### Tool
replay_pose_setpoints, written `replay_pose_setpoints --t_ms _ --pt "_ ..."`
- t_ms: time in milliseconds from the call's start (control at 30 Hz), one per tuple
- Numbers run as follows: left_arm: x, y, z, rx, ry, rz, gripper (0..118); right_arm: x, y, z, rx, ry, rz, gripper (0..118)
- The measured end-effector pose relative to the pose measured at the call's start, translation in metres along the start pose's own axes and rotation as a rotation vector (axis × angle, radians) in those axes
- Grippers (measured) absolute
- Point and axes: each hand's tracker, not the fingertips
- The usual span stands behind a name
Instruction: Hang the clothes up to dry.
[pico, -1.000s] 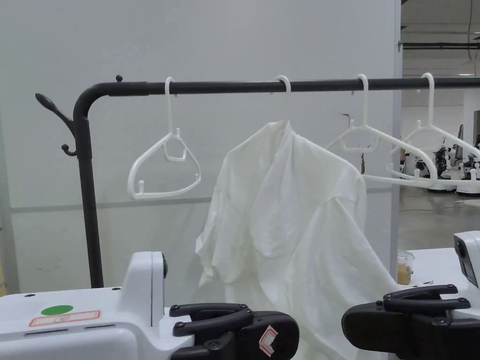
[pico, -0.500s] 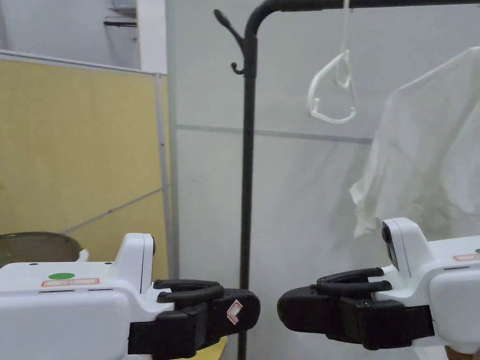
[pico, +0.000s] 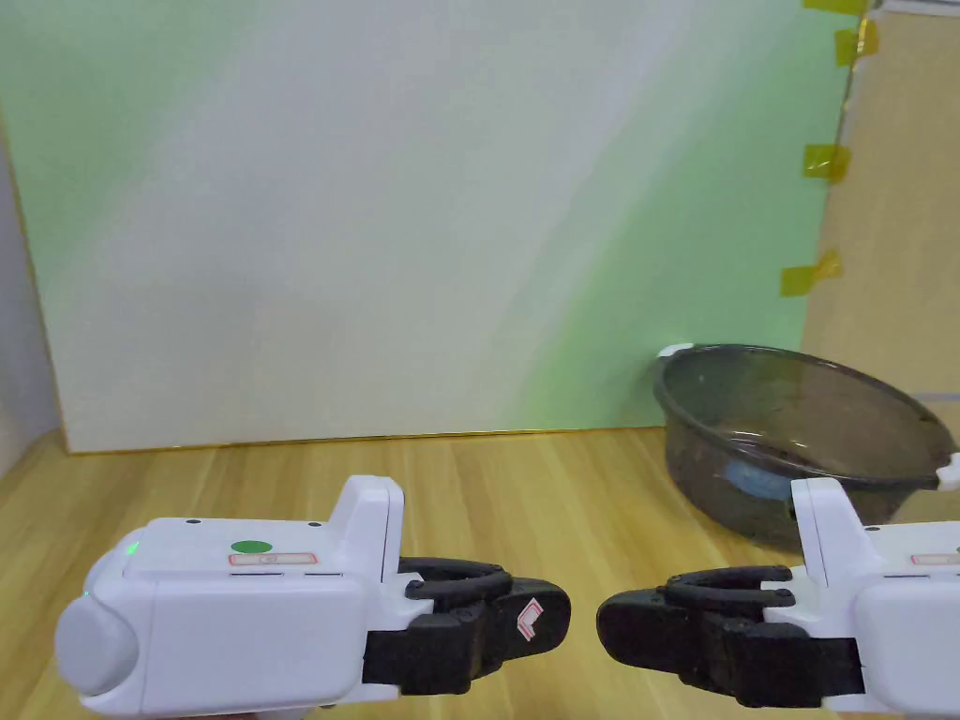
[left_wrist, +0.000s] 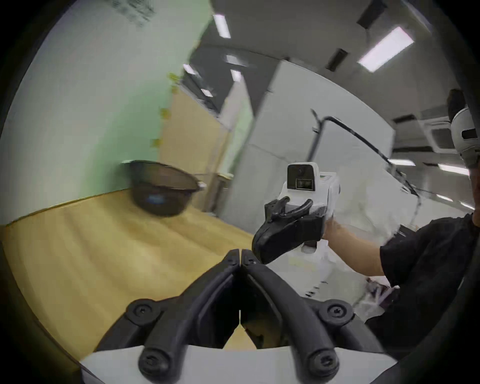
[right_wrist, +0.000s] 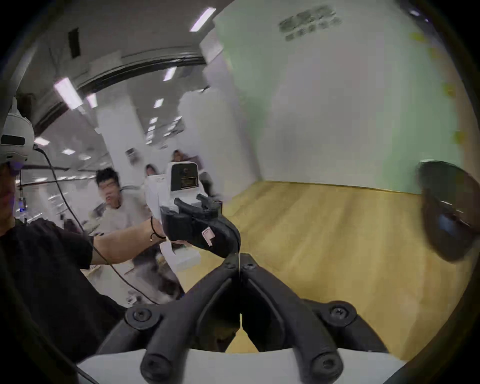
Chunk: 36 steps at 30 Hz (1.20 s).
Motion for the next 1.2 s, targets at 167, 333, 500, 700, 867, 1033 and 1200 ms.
replay_pose_setpoints --t_ms 167,333,500,700,867,1033,1200 --pt "0.011 -0.024 0.052 0.044 0.2 0.05 1 0.01 0.01 -0.077 -0.079 0.159 0.041 0" --pt "0.016 -0.03 0.048 0.138 0.706 0.057 1 0.012 0.007 -0.096 -0.039 -0.206 0.031 0" --pt "-0.006 -0.041 0.011 0.244 1.363 0.234 1 0.007 -0.02 -0.118 0.029 -0.942 0.031 0" --pt "-0.004 -0.05 -0.022 0.103 1.386 0.131 1 0.019 -0.046 -0.111 0.03 -0.976 -0.039 0" --pt "0.001 -0.039 -0.026 0.099 1.377 0.124 16 0.016 -0.046 -0.1 0.038 -0.975 -0.043 1" --pt "0.002 -0.037 -0.028 0.068 1.358 0.201 110 0.013 -0.041 -0.092 0.016 -0.976 -0.061 101" --pt "0.003 -0.036 -0.037 -0.032 1.427 0.248 112 0.007 -0.043 -0.087 0.023 -0.977 -0.055 108"
